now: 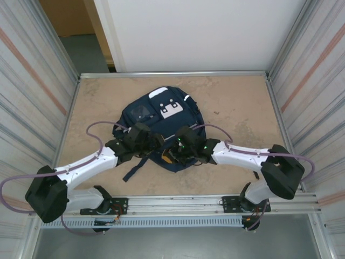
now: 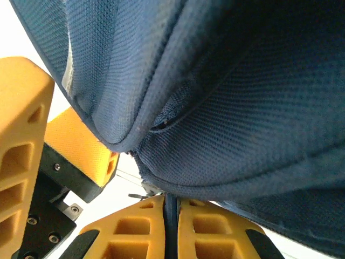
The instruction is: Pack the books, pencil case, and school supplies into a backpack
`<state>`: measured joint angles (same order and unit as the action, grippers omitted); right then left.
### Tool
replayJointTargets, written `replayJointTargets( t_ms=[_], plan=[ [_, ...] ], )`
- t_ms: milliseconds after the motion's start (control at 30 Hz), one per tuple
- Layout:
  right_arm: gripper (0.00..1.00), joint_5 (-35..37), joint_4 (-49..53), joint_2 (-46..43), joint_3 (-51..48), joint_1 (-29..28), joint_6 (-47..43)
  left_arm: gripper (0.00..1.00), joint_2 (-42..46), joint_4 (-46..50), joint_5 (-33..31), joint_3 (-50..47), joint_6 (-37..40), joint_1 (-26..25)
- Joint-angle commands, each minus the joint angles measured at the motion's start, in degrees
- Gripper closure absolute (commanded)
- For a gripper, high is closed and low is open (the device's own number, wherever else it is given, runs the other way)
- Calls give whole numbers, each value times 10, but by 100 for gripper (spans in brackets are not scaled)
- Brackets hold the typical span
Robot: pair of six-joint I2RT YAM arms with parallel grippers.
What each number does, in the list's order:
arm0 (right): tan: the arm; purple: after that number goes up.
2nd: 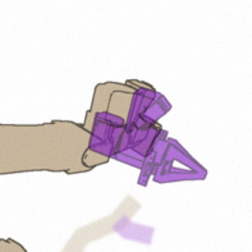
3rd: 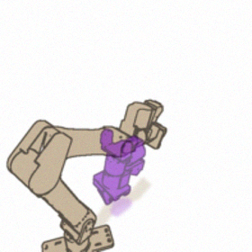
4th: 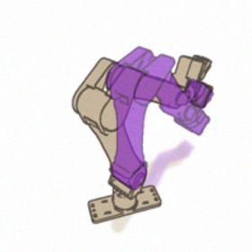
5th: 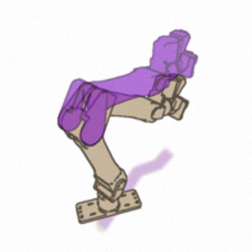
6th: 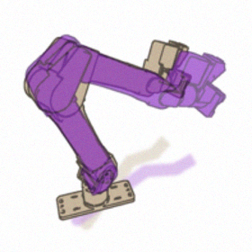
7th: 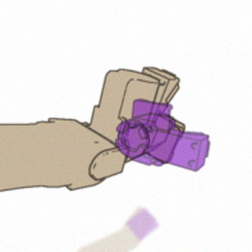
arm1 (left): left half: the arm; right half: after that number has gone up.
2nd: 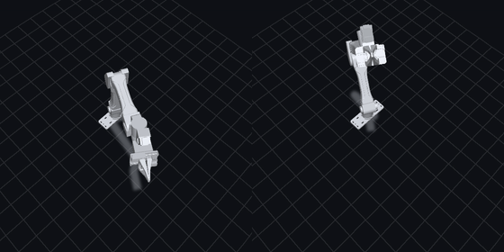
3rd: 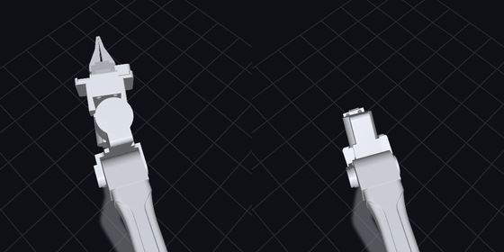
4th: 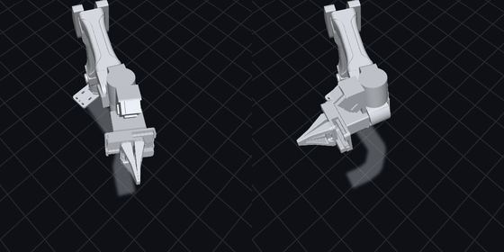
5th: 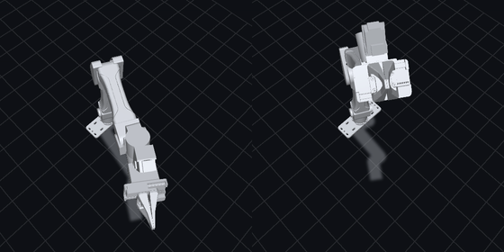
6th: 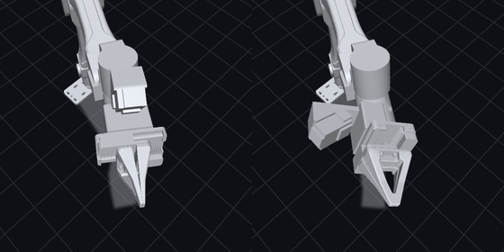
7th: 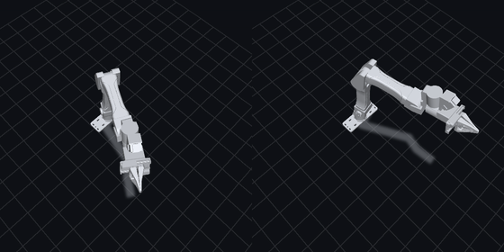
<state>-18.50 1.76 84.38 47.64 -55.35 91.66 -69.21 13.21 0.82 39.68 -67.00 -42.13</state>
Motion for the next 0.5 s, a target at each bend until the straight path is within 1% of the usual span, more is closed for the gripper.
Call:
replayJointTargets(
  t_ms=[0, 33, 67, 100, 133, 167, 200, 233, 267, 333, 467],
  plan=[
    [100, -27, -51, 18, 23, -13, 21, 37, 10, -14, -48, -41, -65, -9],
    [100, -27, -52, 20, 23, -15, 20, 41, 11, -19, -51, -51, -70, -8],
    [100, -23, -50, 23, 25, -18, 19, 48, 13, -25, -50, -60, -69, -3],
    [100, -20, -45, 24, 26, -22, 20, 57, 15, -26, -46, -63, -56, 4],
    [100, -15, -42, 25, 25, -24, 21, 68, 18, -22, -41, -60, -42, 12],
    [100, -9, -39, 24, 21, -26, 26, 81, 23, -13, -37, -55, -26, 22],
    [100, -4, -39, 22, 14, -25, 32, 91, 29, 1, -37, -46, -9, 30],
    [100, 0, -39, 19, 6, -24, 36, 97, 34, 14, -42, -39, 6, 35],
    [100, 4, -39, 14, -3, -19, 40, 100, 40, 26, -48, -33, 21, 41],
    [100, 3, -39, 5, -20, -6, 44, 100, 48, 36, -42, -26, 43, 58],
    [100, 7, -15, -30, -48, 24, 44, 100, 51, 37, 32, -26, 91, 123]
  ],
)
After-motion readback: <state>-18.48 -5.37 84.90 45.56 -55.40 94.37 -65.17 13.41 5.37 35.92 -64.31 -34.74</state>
